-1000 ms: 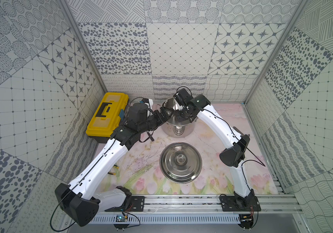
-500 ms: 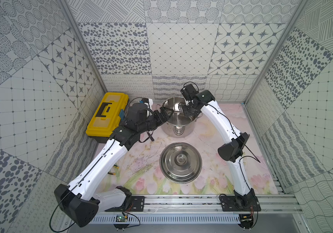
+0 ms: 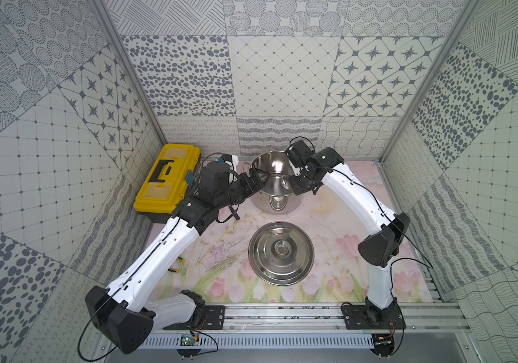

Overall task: Stir the soup with a spoon
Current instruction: Stir the soup in the pan with a stick.

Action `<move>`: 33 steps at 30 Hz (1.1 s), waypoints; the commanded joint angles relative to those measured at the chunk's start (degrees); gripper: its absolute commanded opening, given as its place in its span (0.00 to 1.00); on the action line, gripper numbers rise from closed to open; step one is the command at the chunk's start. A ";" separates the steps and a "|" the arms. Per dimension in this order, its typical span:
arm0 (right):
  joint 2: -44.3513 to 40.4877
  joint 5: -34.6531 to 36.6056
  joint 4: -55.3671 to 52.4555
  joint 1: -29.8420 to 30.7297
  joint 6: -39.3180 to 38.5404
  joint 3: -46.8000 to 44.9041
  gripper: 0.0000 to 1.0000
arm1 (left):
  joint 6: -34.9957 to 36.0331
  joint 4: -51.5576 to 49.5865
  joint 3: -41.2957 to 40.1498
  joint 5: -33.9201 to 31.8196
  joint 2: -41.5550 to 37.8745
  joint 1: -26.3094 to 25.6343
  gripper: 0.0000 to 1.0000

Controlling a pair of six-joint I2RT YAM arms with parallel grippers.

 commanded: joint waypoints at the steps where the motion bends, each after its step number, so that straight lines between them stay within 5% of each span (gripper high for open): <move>1: -1.23 -1.95 5.06 1.58 2.65 -1.45 0.00 | 1.33 2.66 -0.22 0.74 -0.29 -0.13 0.99; 18: 11.49 0.80 5.21 2.46 3.56 15.25 0.00 | 1.49 0.98 -1.27 -0.46 -2.48 -0.08 0.99; 33: 6.86 3.83 5.27 -2.68 0.98 9.73 0.00 | 1.75 1.54 -0.79 0.47 -1.73 0.32 1.00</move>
